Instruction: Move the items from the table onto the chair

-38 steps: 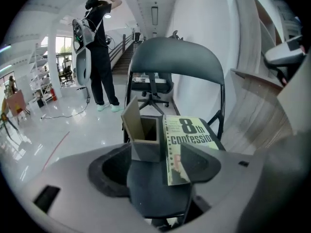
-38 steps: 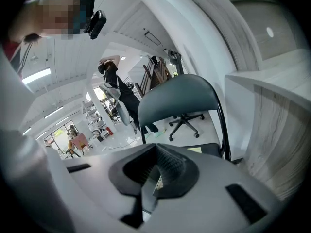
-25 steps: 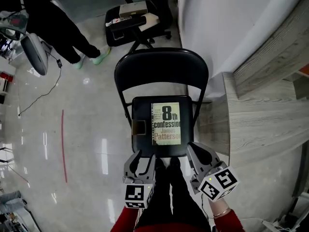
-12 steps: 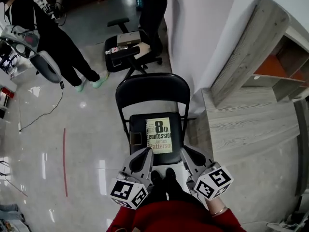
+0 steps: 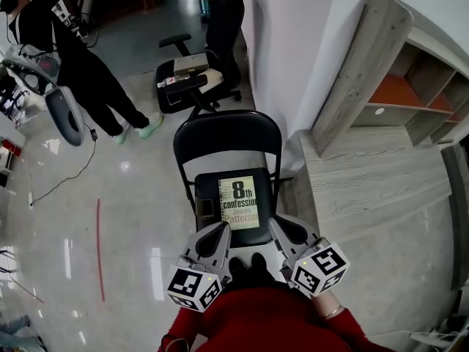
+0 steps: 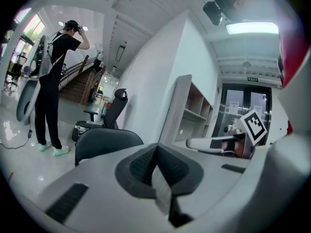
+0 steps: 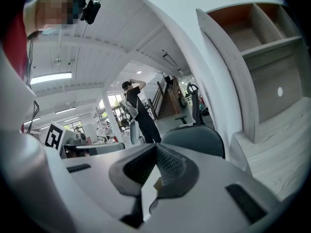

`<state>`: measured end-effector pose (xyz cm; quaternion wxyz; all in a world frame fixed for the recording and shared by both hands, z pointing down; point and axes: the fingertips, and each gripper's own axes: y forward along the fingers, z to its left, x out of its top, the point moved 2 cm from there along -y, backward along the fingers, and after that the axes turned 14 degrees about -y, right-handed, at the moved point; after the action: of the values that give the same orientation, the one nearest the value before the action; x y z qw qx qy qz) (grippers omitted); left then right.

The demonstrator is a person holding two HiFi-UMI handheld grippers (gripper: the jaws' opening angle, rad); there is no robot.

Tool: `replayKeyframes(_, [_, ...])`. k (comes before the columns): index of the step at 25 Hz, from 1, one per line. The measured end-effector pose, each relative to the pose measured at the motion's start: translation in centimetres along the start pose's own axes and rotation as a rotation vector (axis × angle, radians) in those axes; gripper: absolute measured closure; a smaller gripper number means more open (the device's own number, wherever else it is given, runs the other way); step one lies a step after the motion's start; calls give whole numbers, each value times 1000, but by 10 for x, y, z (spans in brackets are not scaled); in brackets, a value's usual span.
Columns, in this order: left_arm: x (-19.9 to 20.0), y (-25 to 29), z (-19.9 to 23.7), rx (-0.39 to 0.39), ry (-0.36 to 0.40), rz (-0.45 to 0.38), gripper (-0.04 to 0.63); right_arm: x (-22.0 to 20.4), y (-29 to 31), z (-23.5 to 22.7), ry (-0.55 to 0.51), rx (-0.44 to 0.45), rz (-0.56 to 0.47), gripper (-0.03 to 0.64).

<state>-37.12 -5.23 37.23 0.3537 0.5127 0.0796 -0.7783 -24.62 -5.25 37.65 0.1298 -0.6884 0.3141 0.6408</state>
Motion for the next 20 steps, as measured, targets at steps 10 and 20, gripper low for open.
replayKeyframes(10, [-4, -17, 15, 63, -22, 2, 588, -8, -1, 16, -57, 49, 52, 603])
replayKeyframes(20, [-15, -20, 14, 78, -34, 26, 588, -20, -5, 15, -42, 32, 90, 603])
